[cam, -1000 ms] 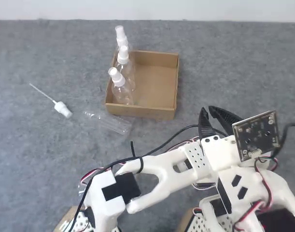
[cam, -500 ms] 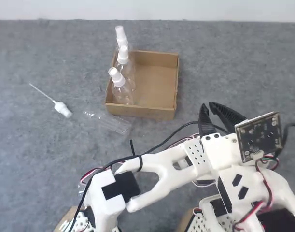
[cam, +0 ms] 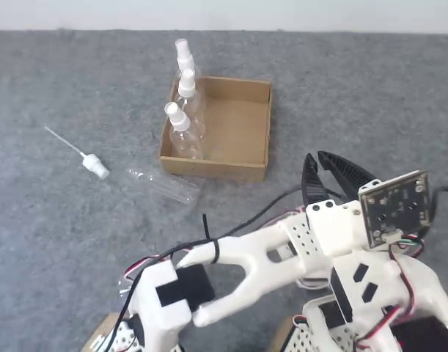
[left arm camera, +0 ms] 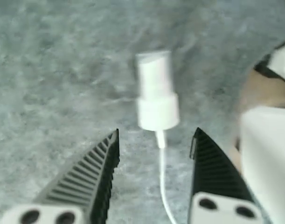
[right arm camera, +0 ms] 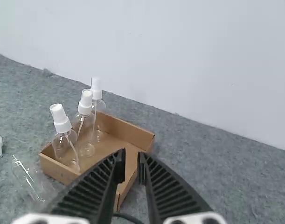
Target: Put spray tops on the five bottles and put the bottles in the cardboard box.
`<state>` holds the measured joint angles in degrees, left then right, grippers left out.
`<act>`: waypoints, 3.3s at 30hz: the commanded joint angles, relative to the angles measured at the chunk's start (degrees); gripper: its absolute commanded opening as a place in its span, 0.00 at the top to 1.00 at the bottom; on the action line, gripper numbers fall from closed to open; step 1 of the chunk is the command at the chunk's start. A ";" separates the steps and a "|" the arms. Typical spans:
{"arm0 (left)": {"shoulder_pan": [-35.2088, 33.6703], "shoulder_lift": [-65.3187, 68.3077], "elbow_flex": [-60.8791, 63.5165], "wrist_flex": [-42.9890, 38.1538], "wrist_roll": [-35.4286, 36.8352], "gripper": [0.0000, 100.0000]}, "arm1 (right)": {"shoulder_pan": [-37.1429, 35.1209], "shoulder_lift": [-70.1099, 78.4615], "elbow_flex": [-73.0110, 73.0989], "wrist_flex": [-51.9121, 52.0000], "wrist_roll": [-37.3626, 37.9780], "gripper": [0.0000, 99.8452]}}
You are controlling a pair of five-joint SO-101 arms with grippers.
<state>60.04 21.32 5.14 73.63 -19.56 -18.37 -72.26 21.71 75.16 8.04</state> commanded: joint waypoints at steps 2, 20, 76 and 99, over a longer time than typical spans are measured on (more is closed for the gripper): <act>2.37 -0.62 -5.14 1.41 3.08 0.77 | 1.10 -0.40 -3.96 -1.45 0.97 0.98; 1.67 8.09 -8.84 -1.93 9.23 0.79 | 1.10 -0.40 -4.13 0.22 1.05 0.98; -22.95 -53.36 35.03 1.05 10.99 0.99 | 1.10 0.13 -6.33 -2.24 0.79 0.99; -56.79 -86.86 34.95 -2.02 16.79 0.99 | -10.68 0.31 12.57 -8.04 0.97 0.98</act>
<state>9.85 -62.20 40.75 74.33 -4.44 -25.23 -72.18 33.76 68.84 8.48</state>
